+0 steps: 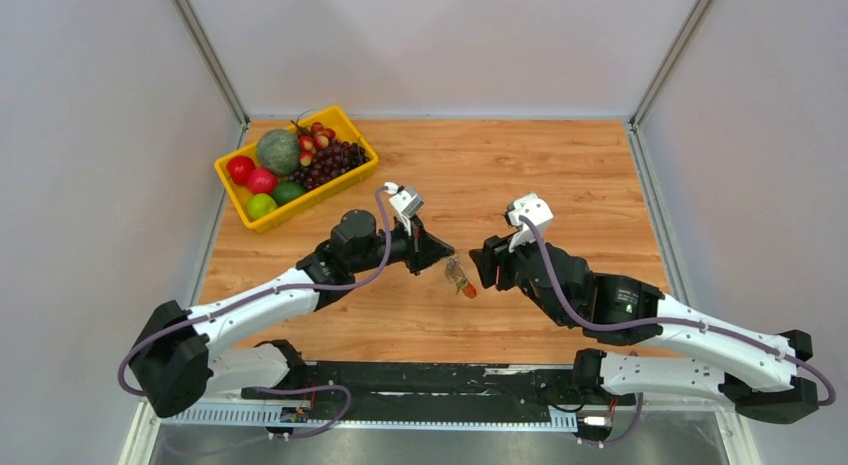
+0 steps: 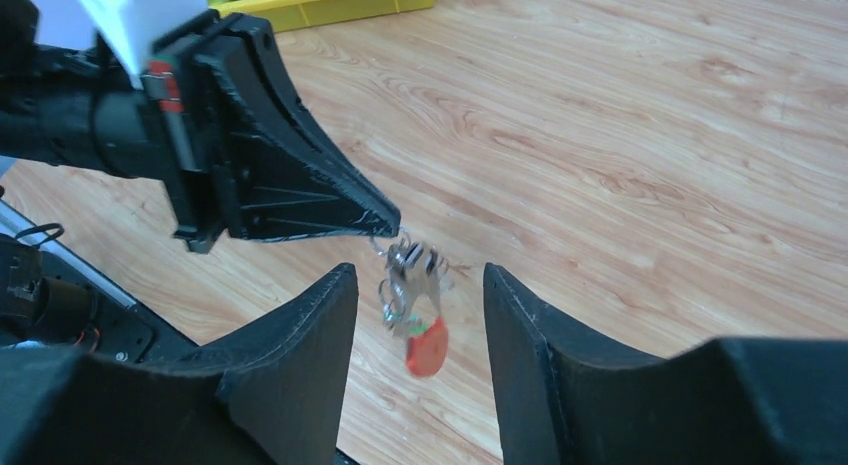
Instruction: Put the keys on the keyring
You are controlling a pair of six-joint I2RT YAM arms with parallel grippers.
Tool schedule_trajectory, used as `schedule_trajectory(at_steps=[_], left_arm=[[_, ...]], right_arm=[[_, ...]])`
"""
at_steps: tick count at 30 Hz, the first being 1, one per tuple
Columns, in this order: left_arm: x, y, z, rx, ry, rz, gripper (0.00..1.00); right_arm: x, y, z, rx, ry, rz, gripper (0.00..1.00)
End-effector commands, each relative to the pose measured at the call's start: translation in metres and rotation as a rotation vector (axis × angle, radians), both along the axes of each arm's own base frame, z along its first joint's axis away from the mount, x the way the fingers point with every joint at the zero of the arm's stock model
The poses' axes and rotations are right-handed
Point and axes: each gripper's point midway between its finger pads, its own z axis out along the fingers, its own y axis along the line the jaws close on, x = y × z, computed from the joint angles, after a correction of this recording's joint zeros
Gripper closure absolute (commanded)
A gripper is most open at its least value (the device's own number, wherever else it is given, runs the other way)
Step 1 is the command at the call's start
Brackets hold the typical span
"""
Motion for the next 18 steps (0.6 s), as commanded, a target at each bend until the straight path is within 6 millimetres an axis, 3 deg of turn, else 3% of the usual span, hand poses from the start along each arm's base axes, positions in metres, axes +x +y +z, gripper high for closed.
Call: schedule_trajectory(at_steps=[1,6,11,15,18], left_arm=[[0.041,-0.003,-0.003,0.034,-0.045,0.158,1.00],[0.063,-0.019,-0.021,0.079,-0.029,0.177,1.00],[0.068,-0.025,-0.044,0.099,0.027,0.158,1.00],[0.064,-0.015,-0.079,0.124,0.097,0.173,1.00],[0.060,-0.003,-0.093,0.117,0.147,0.208,1.00]], right_arm=[[0.003,-0.012,-0.002,0.016,0.004,-0.068,0.47],[0.003,-0.008,-0.007,0.007,0.016,-0.059,0.47],[0.002,-0.004,-0.013,-0.010,0.029,-0.046,0.47],[0.002,-0.003,-0.016,-0.014,0.030,-0.048,0.47],[0.002,-0.001,-0.019,-0.020,0.033,-0.046,0.47]])
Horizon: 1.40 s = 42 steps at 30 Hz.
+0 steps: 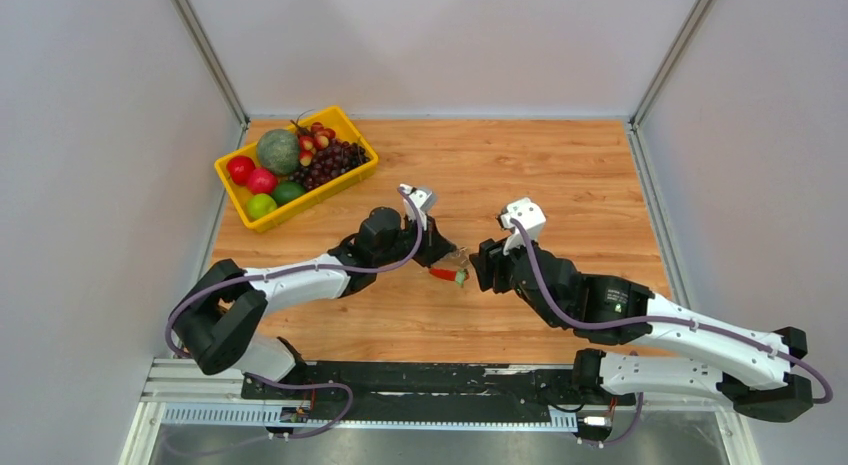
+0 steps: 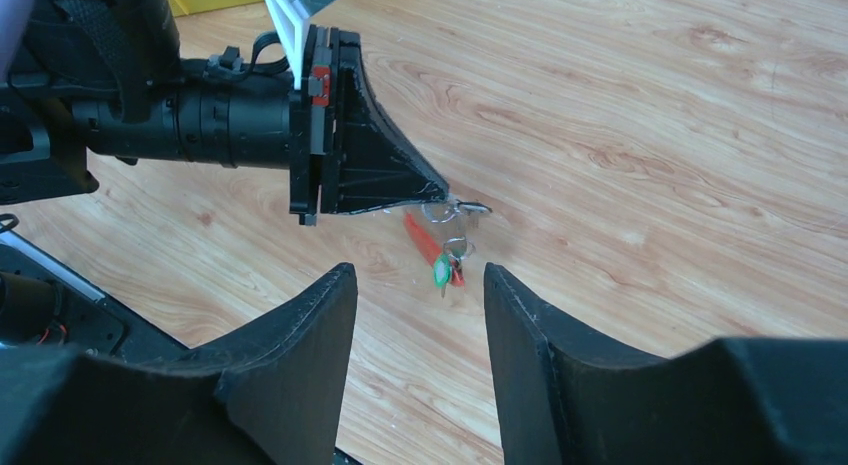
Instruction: Put the keys on the keyring
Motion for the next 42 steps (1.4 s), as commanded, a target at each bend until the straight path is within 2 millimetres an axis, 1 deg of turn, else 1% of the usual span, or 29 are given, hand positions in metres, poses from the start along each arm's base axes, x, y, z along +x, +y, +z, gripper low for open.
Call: schedule_trajectory(at_steps=[1,2,3,6,8,9,10,12,15,17,21,23,24,25,26,27,29,30,31,32,33,34,35,36,37,38,39,42], left_arm=[[-0.006,0.016,-0.020,-0.030,0.052,0.043,1.00],[-0.008,0.018,-0.020,-0.039,0.056,0.052,1.00],[-0.012,0.022,-0.027,-0.036,0.076,0.060,1.00],[-0.019,0.032,-0.031,-0.044,0.093,0.084,1.00],[-0.022,0.041,-0.034,-0.050,0.101,0.118,0.98],[-0.023,0.048,-0.035,-0.052,0.102,0.150,0.95],[-0.024,0.051,-0.036,-0.054,0.102,0.164,0.94],[-0.027,0.060,-0.041,-0.044,0.104,0.187,0.93],[-0.029,0.062,-0.039,-0.047,0.102,0.189,0.91],[-0.030,0.062,-0.038,-0.053,0.103,0.188,0.88],[-0.029,0.058,-0.030,-0.074,0.093,0.172,0.76],[-0.030,0.052,-0.023,-0.089,0.084,0.140,0.69],[-0.030,0.049,-0.018,-0.099,0.077,0.124,0.63],[-0.033,0.046,-0.014,-0.106,0.077,0.099,0.59],[-0.033,0.043,-0.009,-0.117,0.072,0.086,0.54],[-0.035,0.041,-0.007,-0.123,0.072,0.070,0.52],[-0.037,0.038,0.002,-0.136,0.065,0.047,0.45],[-0.038,0.038,0.011,-0.147,0.049,0.038,0.40],[-0.041,0.038,0.012,-0.142,0.051,0.027,0.37],[-0.040,0.038,0.026,-0.156,0.021,0.020,0.35],[-0.042,0.040,0.026,-0.143,0.027,0.017,0.33],[-0.043,0.041,0.042,-0.157,-0.012,0.013,0.26],[-0.045,0.043,0.041,-0.135,-0.002,0.013,0.16],[-0.043,0.045,0.058,-0.145,-0.044,0.016,0.12],[-0.045,0.048,0.054,-0.112,-0.028,0.021,0.04],[-0.042,0.051,0.070,-0.114,-0.067,0.030,0.02],[-0.042,0.054,0.073,-0.092,-0.061,0.037,0.01],[-0.039,0.065,0.087,-0.049,-0.096,0.075,0.00]], right_arm=[[0.000,0.004,-0.002,0.015,0.004,-0.004,0.47],[0.000,0.005,-0.002,0.013,0.004,-0.002,0.47],[0.001,0.006,-0.003,0.008,0.005,-0.003,0.47],[0.002,0.009,-0.007,-0.002,0.009,-0.002,0.47],[0.002,0.011,-0.009,-0.009,0.012,-0.001,0.47],[0.002,0.012,-0.010,-0.010,0.013,-0.001,0.47],[0.002,0.012,-0.012,-0.015,0.016,0.000,0.47],[0.002,0.014,-0.014,-0.016,0.019,0.001,0.47],[0.002,0.018,-0.015,-0.020,0.024,0.010,0.47],[0.002,0.020,-0.016,-0.022,0.026,0.012,0.47],[0.002,0.022,-0.015,-0.018,0.029,0.014,0.45],[0.002,0.022,-0.016,-0.021,0.029,0.017,0.43],[0.002,0.023,-0.015,-0.023,0.029,0.019,0.41],[0.002,0.023,-0.015,-0.023,0.030,0.022,0.41],[0.002,0.024,-0.016,-0.024,0.031,0.025,0.39],[0.001,0.025,-0.016,-0.026,0.033,0.028,0.38],[0.002,0.024,-0.016,-0.026,0.033,0.021,0.32],[0.003,0.024,-0.017,-0.029,0.031,0.015,0.29],[0.004,0.024,-0.017,-0.034,0.029,0.010,0.26],[0.006,0.023,-0.017,-0.040,0.026,0.003,0.23],[0.008,0.023,-0.016,-0.044,0.023,-0.006,0.20],[0.010,0.024,-0.014,-0.047,0.021,-0.013,0.15],[0.012,0.024,-0.013,-0.055,0.019,-0.021,0.08],[0.016,0.024,-0.012,-0.062,0.013,-0.036,0.02],[0.018,0.024,-0.011,-0.068,0.009,-0.045,0.00],[0.020,0.025,-0.010,-0.076,0.003,-0.053,0.00],[0.022,0.026,-0.009,-0.086,-0.005,-0.060,0.00],[0.030,0.027,-0.003,-0.115,-0.030,-0.089,0.00]])
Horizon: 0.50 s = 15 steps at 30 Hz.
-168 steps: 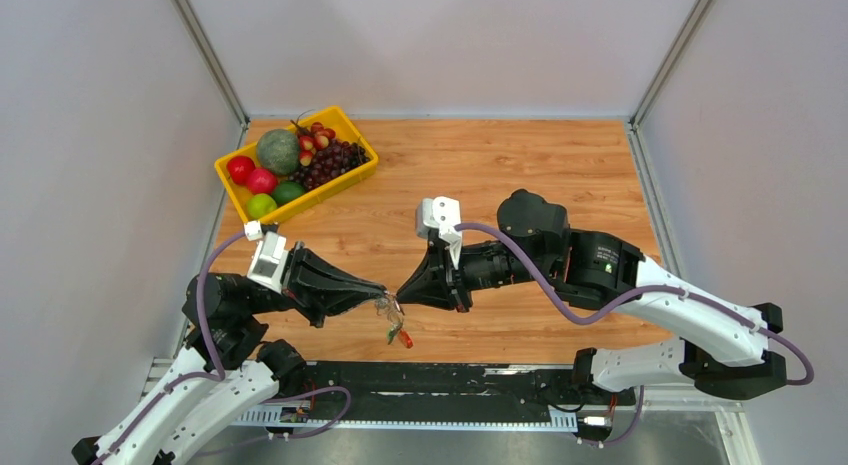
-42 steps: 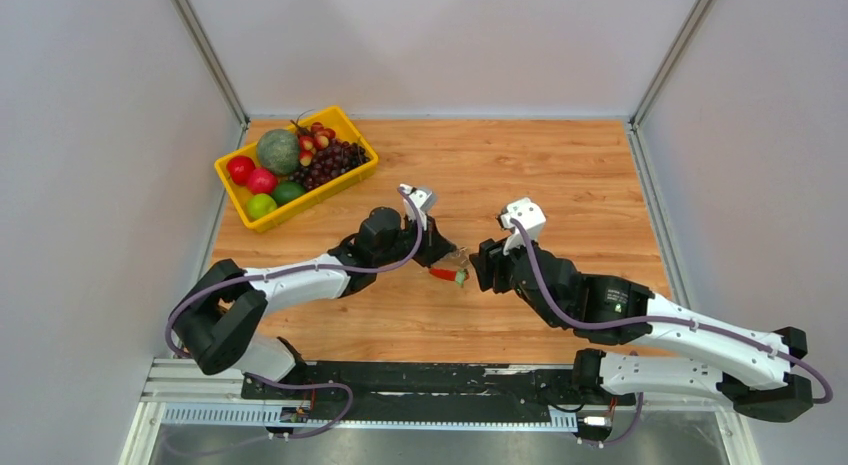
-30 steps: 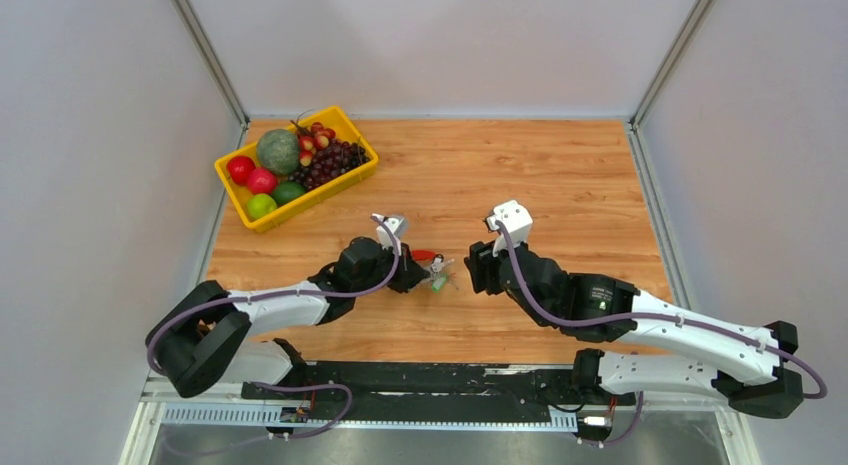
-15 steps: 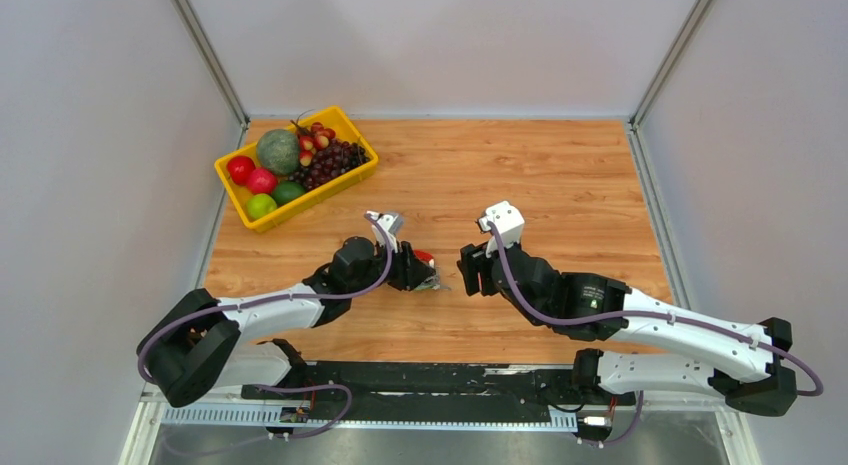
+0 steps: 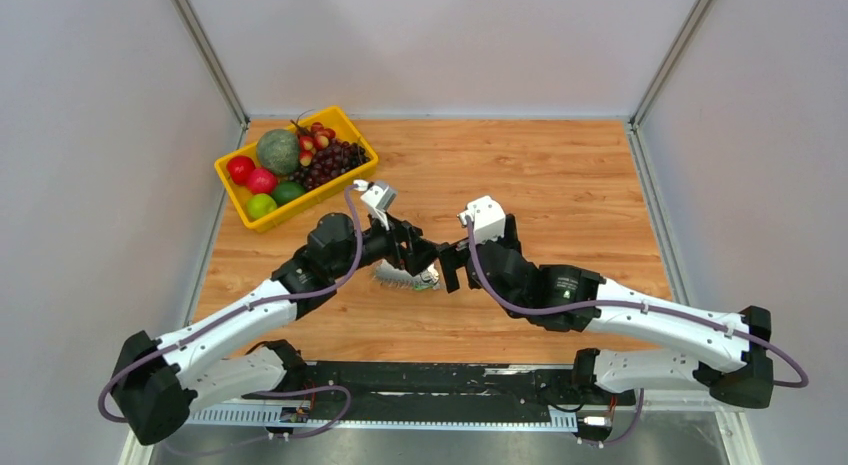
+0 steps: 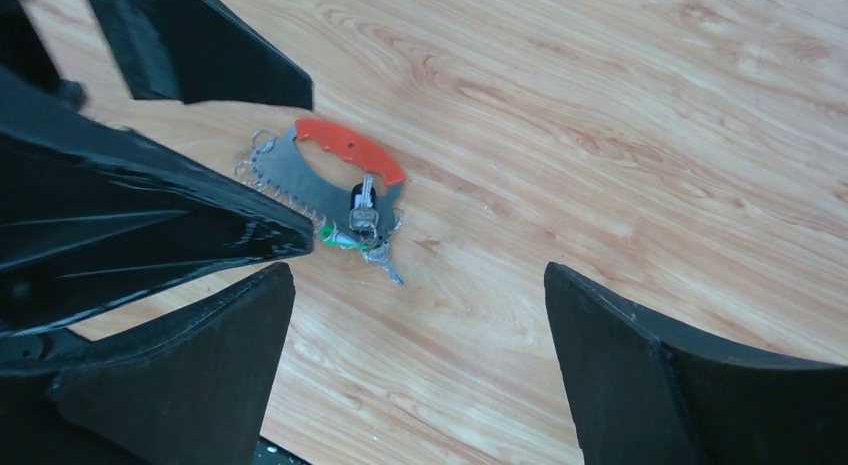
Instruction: Put the keys on the keyring
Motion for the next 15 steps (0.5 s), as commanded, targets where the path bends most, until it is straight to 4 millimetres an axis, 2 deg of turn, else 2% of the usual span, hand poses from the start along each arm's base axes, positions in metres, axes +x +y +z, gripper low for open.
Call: schedule_trajectory(at_steps=[1,5,6,7,10,15], left_arm=[[0.003,0.018,0.019,0.102,-0.052,0.045,0.00],[0.007,0.033,0.026,0.150,-0.056,0.111,0.00],[0.009,0.039,0.023,0.173,-0.045,0.143,0.00],[0.011,0.043,0.028,0.169,-0.051,0.166,0.00],[0.015,0.059,0.032,0.195,-0.054,0.247,0.00],[0.018,0.089,0.051,0.195,-0.074,0.385,0.00]], right_arm=[[0.018,0.000,0.035,0.022,-0.084,-0.071,0.00],[0.024,0.002,0.048,0.021,-0.110,-0.083,0.00],[0.025,0.003,0.052,0.022,-0.120,-0.085,0.00],[0.027,0.001,0.055,0.020,-0.130,-0.100,0.00],[0.036,-0.009,0.064,0.001,-0.173,-0.172,0.00],[0.045,-0.024,0.073,-0.017,-0.228,-0.292,0.00]])
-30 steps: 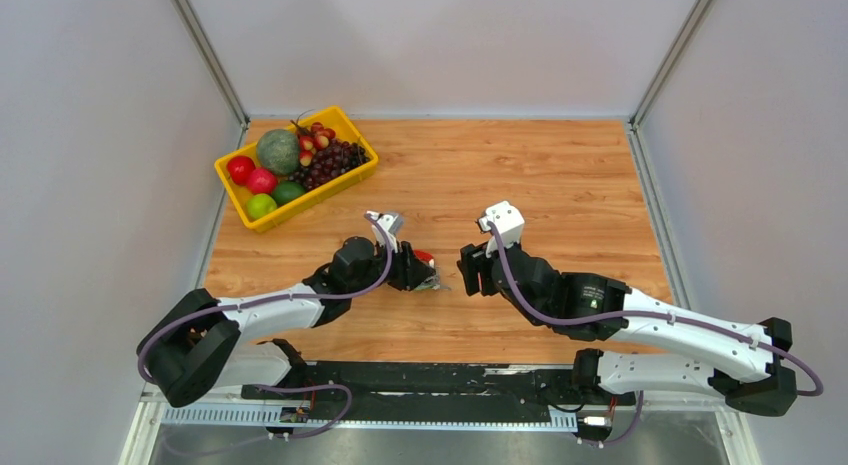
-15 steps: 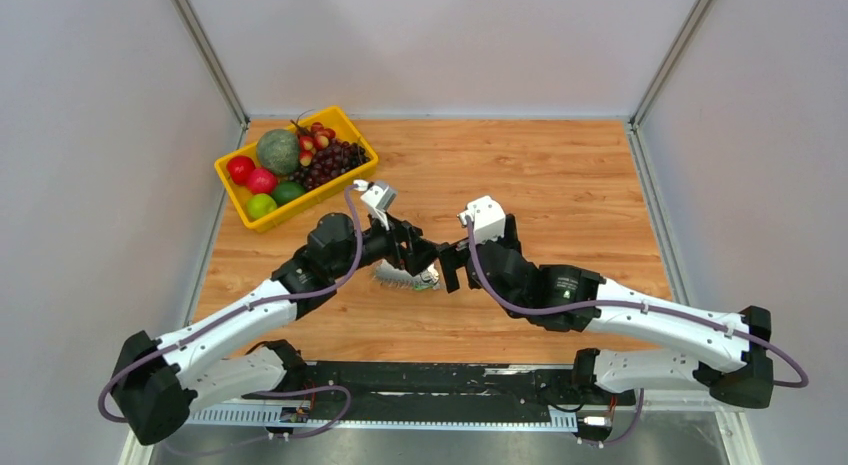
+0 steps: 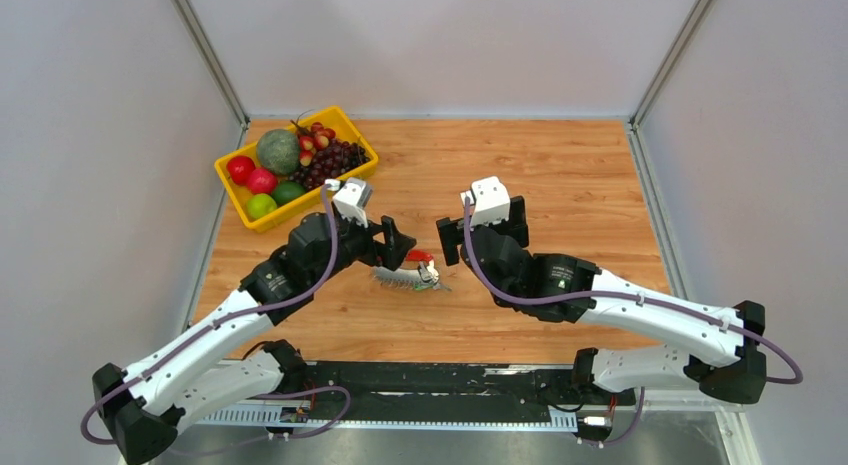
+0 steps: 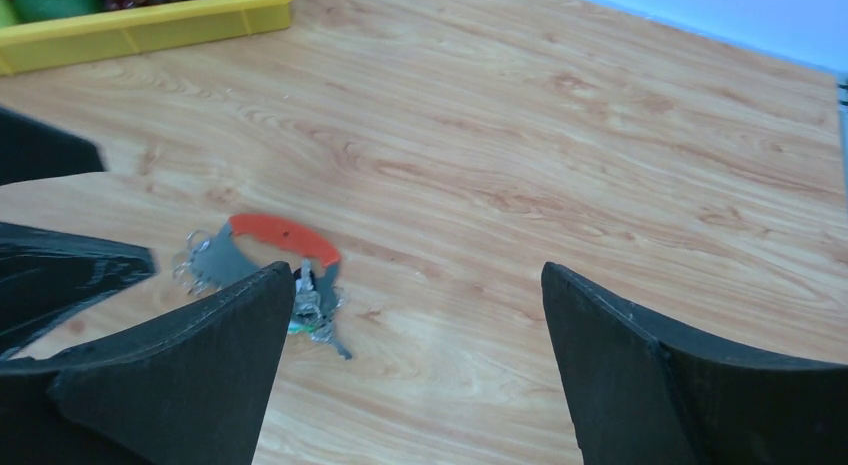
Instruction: Put the keys on the keyring
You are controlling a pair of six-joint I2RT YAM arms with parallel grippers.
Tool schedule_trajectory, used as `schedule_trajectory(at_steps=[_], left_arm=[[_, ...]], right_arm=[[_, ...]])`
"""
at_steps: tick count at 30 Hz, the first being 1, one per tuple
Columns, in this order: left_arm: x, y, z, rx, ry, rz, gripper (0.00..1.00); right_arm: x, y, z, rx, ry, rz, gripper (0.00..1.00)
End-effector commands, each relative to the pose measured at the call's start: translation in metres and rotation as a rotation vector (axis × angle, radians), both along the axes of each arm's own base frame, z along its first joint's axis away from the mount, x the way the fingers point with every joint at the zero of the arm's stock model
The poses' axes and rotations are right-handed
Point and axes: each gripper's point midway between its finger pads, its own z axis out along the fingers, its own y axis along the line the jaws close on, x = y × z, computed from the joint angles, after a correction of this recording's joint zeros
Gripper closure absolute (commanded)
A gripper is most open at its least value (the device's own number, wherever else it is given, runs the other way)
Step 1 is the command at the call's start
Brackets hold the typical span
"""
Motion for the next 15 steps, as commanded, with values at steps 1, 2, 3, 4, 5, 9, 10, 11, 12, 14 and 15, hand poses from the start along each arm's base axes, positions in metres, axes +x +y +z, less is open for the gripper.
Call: schedule_trajectory(at_steps=[1,2,3,4,5,9,10,11,12,14,15], left_arm=[[0.005,0.033,0.034,0.015,-0.052,0.142,0.00],[0.003,0.037,0.038,0.012,-0.059,0.152,0.00],[0.001,0.042,0.039,0.021,-0.057,0.162,0.00],[0.001,0.048,0.043,0.018,-0.070,0.183,0.00],[0.000,0.052,0.043,0.031,-0.074,0.191,0.00],[-0.005,0.067,0.052,0.043,-0.111,0.220,0.00],[-0.006,0.068,0.053,0.044,-0.111,0.219,0.00],[-0.008,0.069,0.054,0.046,-0.111,0.218,0.00],[-0.009,0.069,0.054,0.045,-0.111,0.214,0.00],[-0.011,0.070,0.054,0.049,-0.111,0.210,0.00],[-0.011,0.070,0.054,0.050,-0.113,0.208,0.00]], right_arm=[[0.015,-0.016,0.028,0.016,-0.095,-0.142,0.00],[0.016,-0.017,0.030,0.017,-0.100,-0.156,0.00],[0.017,-0.018,0.031,0.018,-0.108,-0.171,0.00],[0.018,-0.019,0.033,0.019,-0.113,-0.183,0.00],[0.019,-0.019,0.034,0.019,-0.118,-0.190,0.00],[0.020,-0.020,0.039,0.019,-0.130,-0.207,0.00],[0.019,-0.020,0.039,0.012,-0.128,-0.196,0.00],[0.018,-0.019,0.038,0.008,-0.122,-0.174,0.00],[0.018,-0.018,0.038,0.011,-0.117,-0.162,0.00],[0.017,-0.018,0.039,0.024,-0.116,-0.165,0.00],[0.018,-0.021,0.040,0.032,-0.124,-0.188,0.00]])
